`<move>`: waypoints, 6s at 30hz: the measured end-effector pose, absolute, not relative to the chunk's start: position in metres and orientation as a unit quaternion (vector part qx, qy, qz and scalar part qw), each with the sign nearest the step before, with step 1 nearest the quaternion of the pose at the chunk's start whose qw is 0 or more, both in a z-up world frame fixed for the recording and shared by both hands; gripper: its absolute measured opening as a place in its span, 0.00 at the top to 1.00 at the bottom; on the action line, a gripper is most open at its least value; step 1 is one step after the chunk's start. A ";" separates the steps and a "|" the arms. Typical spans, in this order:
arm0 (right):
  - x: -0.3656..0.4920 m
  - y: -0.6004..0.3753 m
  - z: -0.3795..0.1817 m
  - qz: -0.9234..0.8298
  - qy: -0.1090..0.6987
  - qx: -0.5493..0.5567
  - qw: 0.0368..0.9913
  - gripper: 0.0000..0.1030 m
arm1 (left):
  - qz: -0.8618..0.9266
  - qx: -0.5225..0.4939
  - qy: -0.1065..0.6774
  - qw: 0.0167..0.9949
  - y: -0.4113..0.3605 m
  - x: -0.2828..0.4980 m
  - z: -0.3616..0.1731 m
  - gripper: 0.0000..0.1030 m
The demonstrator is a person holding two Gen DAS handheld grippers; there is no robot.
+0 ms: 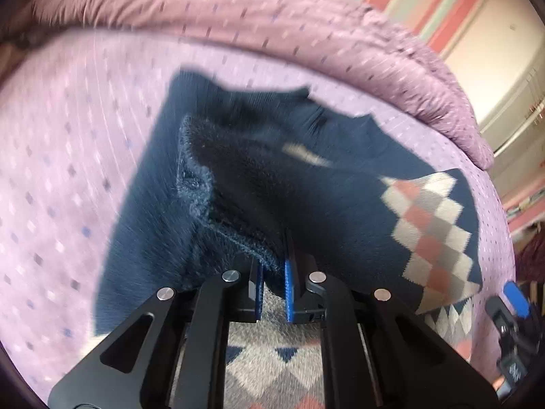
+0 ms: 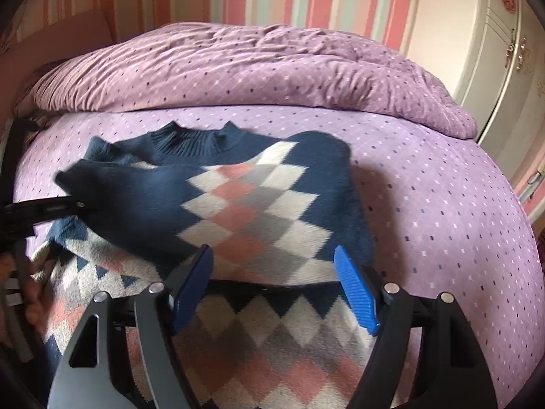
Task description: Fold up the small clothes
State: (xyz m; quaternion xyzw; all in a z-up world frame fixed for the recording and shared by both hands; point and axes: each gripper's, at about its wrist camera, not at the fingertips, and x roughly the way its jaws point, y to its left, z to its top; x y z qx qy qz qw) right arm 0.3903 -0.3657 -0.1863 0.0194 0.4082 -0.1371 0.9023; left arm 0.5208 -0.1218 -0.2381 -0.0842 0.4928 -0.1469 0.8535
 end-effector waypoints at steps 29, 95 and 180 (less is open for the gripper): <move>0.462 -0.416 -0.234 -0.116 0.473 -0.009 0.873 0.86 | -0.184 0.026 0.489 0.852 -0.108 0.535 -0.230 0.07; 0.191 -0.324 -0.193 -0.110 0.447 0.025 0.887 0.16 | -0.089 0.049 0.534 0.840 -0.002 0.264 -0.225 0.03; 0.096 -0.395 -0.276 -0.155 0.529 0.182 0.814 0.89 | -0.070 -0.033 0.616 0.784 0.036 0.211 -0.278 0.91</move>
